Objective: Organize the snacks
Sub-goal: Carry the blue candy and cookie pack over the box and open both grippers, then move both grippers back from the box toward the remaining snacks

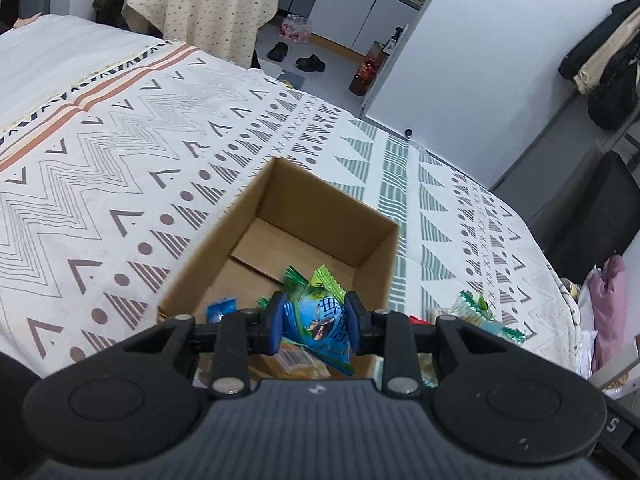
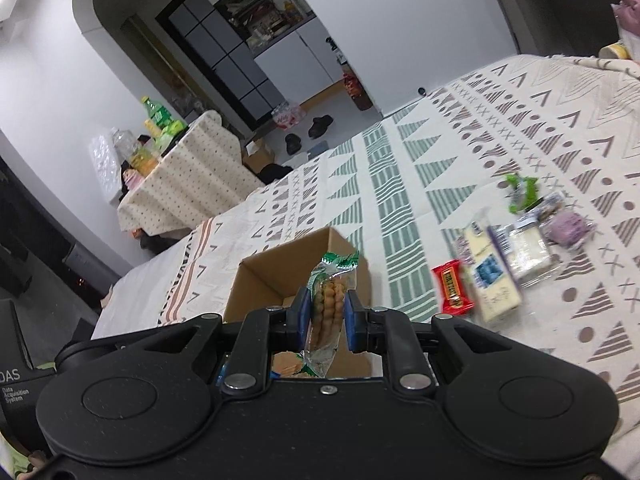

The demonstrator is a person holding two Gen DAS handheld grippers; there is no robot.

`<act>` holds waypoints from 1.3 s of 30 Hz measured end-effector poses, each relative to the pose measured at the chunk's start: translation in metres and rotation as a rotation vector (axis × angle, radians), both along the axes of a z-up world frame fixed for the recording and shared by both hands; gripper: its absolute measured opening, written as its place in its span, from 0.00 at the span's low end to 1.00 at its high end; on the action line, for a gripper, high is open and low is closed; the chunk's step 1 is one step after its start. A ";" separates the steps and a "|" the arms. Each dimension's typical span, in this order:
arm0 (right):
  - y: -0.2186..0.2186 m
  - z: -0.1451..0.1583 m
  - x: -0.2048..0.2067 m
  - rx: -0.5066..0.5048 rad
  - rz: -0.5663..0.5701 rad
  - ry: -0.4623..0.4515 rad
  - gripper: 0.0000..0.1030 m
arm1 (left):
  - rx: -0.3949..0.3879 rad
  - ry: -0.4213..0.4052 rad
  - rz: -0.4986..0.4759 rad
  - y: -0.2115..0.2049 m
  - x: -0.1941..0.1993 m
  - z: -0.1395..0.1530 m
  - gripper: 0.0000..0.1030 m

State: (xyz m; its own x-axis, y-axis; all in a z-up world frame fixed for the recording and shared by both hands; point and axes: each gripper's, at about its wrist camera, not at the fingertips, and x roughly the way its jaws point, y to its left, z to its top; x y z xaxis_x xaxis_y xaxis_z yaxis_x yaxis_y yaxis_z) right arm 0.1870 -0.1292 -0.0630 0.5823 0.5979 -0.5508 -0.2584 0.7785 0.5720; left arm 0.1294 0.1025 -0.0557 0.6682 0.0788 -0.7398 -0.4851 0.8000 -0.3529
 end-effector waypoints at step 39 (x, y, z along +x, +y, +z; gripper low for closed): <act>0.006 -0.004 -0.003 -0.054 -0.021 0.017 0.65 | 0.040 0.110 0.005 0.006 0.005 -0.008 0.83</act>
State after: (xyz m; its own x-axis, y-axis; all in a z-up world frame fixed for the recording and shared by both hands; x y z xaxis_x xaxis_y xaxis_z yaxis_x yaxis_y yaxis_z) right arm 0.1839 -0.1235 -0.0669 0.5848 0.5548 -0.5917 -0.2319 0.8134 0.5334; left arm 0.1343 0.1089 -0.0632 0.5829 0.1133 -0.8046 -0.5233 0.8099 -0.2650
